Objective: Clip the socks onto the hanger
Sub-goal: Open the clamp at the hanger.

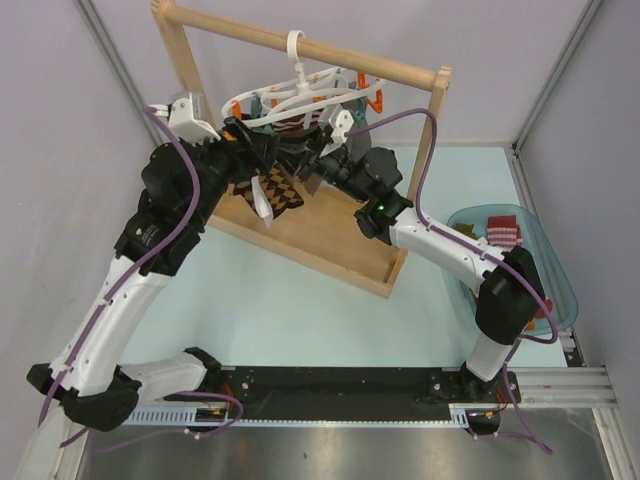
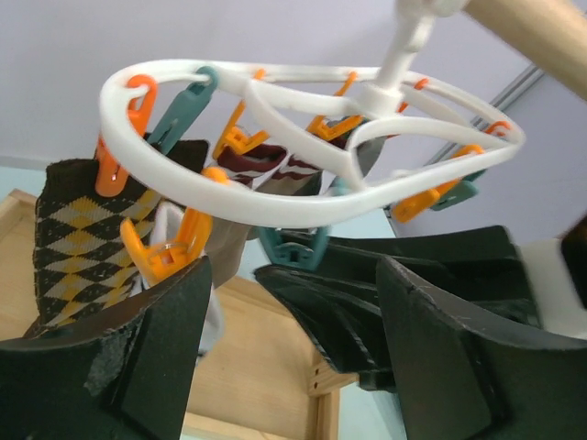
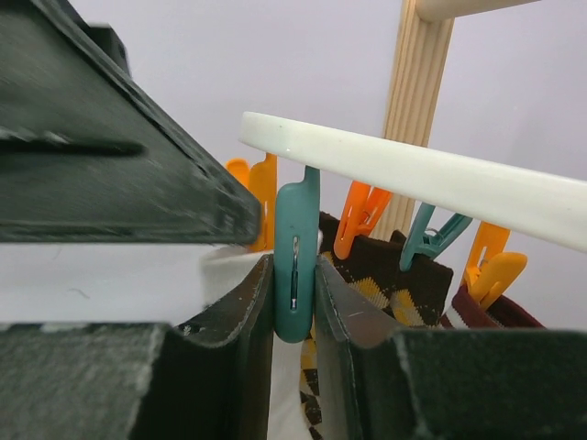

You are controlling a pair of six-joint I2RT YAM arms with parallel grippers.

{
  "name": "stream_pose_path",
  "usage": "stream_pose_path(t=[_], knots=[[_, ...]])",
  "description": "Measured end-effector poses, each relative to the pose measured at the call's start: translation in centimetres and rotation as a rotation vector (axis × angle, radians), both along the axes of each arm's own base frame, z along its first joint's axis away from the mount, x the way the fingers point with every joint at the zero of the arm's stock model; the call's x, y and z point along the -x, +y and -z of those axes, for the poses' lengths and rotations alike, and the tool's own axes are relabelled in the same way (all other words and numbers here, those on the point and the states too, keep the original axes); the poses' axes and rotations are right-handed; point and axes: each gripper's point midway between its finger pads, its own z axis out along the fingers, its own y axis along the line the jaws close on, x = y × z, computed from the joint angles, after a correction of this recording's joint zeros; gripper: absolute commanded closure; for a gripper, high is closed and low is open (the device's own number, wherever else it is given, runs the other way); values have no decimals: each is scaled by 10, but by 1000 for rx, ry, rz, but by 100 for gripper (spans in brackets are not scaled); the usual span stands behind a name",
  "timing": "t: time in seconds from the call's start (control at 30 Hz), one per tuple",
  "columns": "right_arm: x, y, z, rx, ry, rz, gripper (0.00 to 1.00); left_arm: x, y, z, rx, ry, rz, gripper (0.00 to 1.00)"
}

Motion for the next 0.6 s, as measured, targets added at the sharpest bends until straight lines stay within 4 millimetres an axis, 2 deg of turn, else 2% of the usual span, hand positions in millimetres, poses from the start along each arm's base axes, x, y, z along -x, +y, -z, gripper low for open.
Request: stream_pose_path(t=[0.2,0.4,0.6], knots=[[0,0,0,-1,10,-5,86,-16,2,21,42,25,40,23],[1,1,-1,-8,22,-13,87,-14,-10,10,72,-27,123,28],[2,0,-1,-14,31,-19,87,-12,-11,2,93,-63,151,32]])
